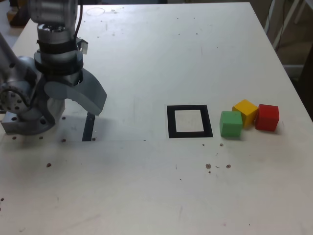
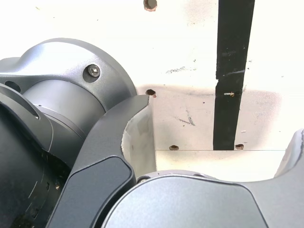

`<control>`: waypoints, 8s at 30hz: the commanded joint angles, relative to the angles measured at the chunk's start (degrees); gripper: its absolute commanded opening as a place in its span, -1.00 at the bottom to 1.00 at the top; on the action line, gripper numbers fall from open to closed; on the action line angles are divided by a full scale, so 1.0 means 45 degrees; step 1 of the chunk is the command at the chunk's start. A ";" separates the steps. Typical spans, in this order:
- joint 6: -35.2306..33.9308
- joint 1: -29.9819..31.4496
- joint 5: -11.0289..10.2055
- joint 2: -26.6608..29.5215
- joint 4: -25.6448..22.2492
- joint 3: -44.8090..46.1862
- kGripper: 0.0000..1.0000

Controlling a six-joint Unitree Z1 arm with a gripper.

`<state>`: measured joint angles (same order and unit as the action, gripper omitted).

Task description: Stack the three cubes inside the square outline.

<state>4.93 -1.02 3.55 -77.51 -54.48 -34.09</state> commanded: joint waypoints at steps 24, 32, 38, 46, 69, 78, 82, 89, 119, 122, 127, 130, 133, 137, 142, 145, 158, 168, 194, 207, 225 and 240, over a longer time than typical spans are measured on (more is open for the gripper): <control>-0.0001 0.0012 -0.0144 0.0728 -0.0229 -0.0282 1.00; 0.0228 0.0012 -0.0022 0.0673 -0.1183 -0.1262 1.00; 0.0962 0.0012 -0.0032 0.0167 -0.1672 -0.2207 1.00; 0.1252 0.0309 -0.0031 -0.1028 -0.1985 -0.3786 1.00; 0.1309 0.1341 -0.1099 -0.4619 -0.3103 -0.9293 1.00; 0.1669 0.1628 -0.1690 -0.5905 -0.4450 -1.2215 1.00; 0.1024 0.1631 -0.1714 -0.6647 -0.4936 -1.3549 1.00; -0.1456 0.1633 -0.1745 -0.8932 -0.7762 -1.7580 1.00; -1.1074 0.1983 -0.0815 -1.1640 -0.8713 -2.2171 1.00; -1.1557 0.1983 -0.0870 -1.2044 -0.8713 -2.2772 1.00; -1.2369 0.1985 -0.0987 -1.2629 -0.8720 -2.3597 1.00; -1.2765 0.1985 -0.0990 -1.2873 -0.8729 -2.4016 1.00; -1.3178 0.1986 -0.0949 -1.3050 -0.8740 -2.4431 1.00; -1.3901 0.2021 -0.0972 -1.3269 -0.8750 -2.4702 1.00; -1.4742 0.2089 -0.1119 -1.3608 -0.8752 -2.4878 1.00; -1.5193 0.2098 -0.1135 -1.3856 -0.8752 -2.5220 1.00; -1.6552 0.2198 -0.1202 -1.4965 -0.8752 -2.6874 1.00; -1.7632 0.2197 -0.1798 -1.5553 -0.8751 -2.7300 1.00; -1.7903 0.1174 -0.0400 -1.6643 -0.8741 -2.8035 1.00; -1.7895 0.0950 -0.0182 -1.6705 -0.8752 -2.8001 1.00; -1.7931 0.0702 0.0085 -1.6737 -0.8763 -2.7799 0.79; -1.7911 0.0696 0.0263 -1.6836 -0.8780 -2.7689 0.67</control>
<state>-75.66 2.20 4.65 -153.03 -93.13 -157.99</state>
